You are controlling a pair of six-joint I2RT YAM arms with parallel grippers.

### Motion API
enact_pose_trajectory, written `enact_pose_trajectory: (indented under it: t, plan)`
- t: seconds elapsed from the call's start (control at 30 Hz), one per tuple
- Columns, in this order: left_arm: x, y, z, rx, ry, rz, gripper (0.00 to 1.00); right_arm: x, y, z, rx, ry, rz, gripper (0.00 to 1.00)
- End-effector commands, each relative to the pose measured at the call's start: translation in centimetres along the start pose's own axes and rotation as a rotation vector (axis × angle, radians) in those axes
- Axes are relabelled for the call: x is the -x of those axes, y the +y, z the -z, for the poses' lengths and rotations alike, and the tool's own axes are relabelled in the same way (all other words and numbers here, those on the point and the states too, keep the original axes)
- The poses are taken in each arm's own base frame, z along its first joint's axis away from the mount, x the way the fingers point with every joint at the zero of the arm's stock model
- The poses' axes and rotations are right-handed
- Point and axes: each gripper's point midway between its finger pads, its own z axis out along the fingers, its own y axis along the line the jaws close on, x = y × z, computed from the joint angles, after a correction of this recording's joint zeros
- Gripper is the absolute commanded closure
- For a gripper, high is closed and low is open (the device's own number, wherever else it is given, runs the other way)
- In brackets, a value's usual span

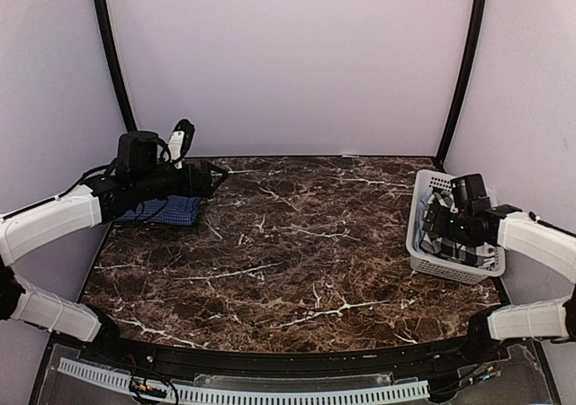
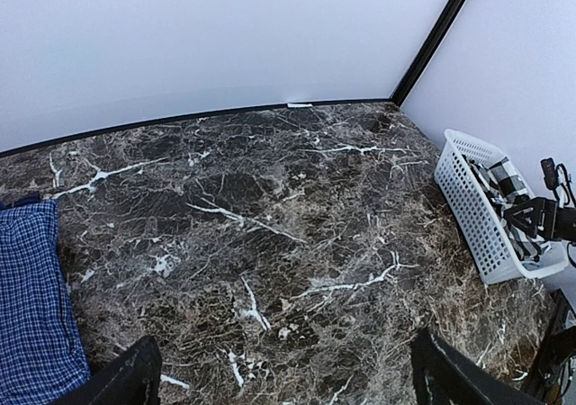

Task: Fold and stack the long sleeve shirts
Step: Pick up the crumpled shirt from the bin.

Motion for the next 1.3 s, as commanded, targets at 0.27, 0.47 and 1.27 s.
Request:
enact_pose_trajectory:
  t: [0.27, 0.47, 1.27]
  plan:
    - [0.5, -0.5, 0.5, -0.02, -0.017, -0.018, 0.05, -1.2, -0.8, -5.2, 0.031, 0.071, -0.124, 0.18]
    - [1.0, -0.7, 0.9, -0.019, -0.03, -0.022, 0.05, 0.1, -1.1, -4.6, 0.013, 0.046, -0.136, 0.53]
    - [3.0, -3.2, 0.9, -0.139, -0.043, -0.022, 0.05, 13.8, 15.4, 12.1, 0.544, -0.233, 0.317, 1.0]
